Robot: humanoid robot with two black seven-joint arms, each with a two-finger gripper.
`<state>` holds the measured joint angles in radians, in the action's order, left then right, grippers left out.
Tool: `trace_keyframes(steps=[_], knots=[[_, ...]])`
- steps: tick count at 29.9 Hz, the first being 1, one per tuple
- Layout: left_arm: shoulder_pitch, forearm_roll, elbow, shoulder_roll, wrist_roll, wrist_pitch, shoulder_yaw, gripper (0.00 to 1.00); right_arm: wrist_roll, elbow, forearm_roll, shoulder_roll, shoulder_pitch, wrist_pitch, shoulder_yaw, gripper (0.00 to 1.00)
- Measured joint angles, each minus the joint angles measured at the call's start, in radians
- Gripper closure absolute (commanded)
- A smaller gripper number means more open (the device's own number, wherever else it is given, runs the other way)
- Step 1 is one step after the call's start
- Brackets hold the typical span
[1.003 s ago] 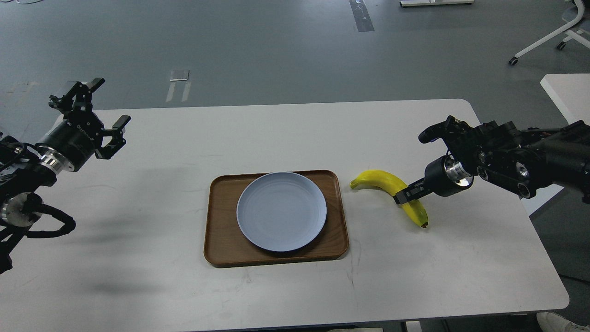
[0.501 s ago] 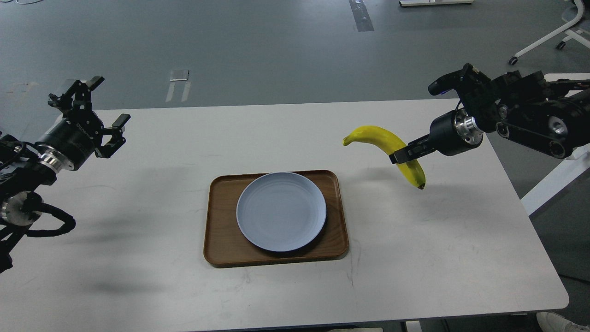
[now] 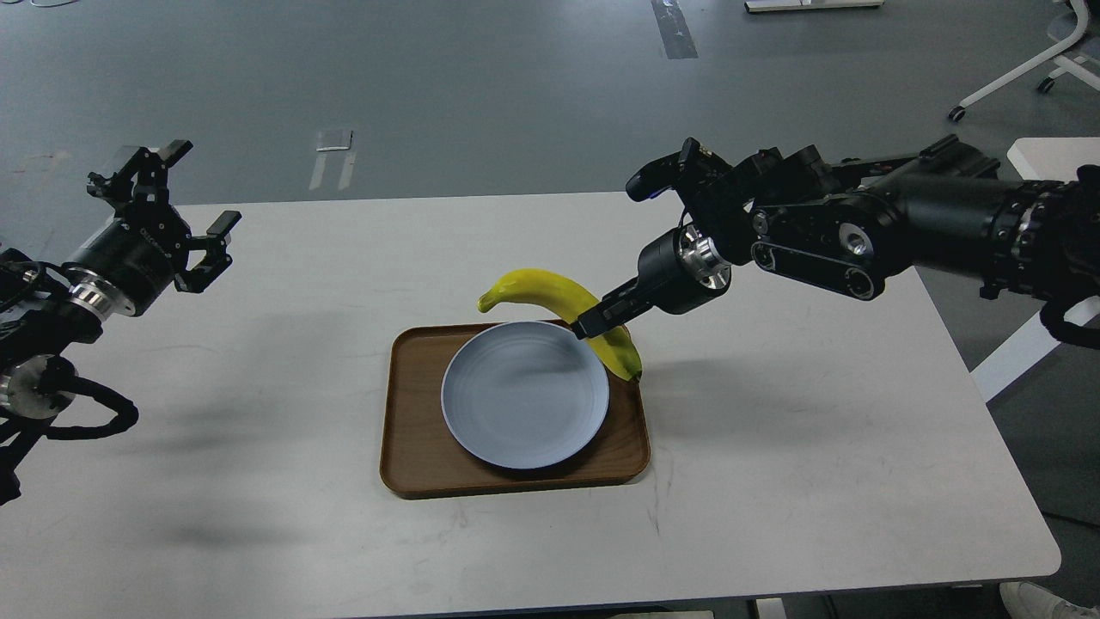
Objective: Place banana on plate with both arms
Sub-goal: 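Carry the banana with the right gripper over the blue plate, then lower the banana onto the plate and release it from the right gripper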
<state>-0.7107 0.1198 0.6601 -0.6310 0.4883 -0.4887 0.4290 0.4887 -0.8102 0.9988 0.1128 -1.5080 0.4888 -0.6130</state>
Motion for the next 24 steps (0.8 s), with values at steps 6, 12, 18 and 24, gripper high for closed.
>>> trace_keyframes(steps=[6,12,18,24], knots=[[0.0,0.0,0.0,0.001,0.0,0.0,0.0,0.01,0.0,0.054,-0.032,-0.09,0.043,0.0,-0.017,1.0],[0.0,-0.002,0.0,-0.001,0.0,0.0,-0.001,0.01,0.0,0.104,-0.086,-0.112,0.065,0.0,-0.026,1.0],[0.0,-0.003,0.003,-0.005,0.0,0.0,0.0,0.01,0.0,0.125,-0.091,-0.113,0.09,0.0,-0.063,1.0],[0.0,-0.003,0.004,-0.007,0.0,0.0,0.0,0.01,0.0,0.126,-0.131,-0.113,0.118,0.0,-0.064,1.0]])
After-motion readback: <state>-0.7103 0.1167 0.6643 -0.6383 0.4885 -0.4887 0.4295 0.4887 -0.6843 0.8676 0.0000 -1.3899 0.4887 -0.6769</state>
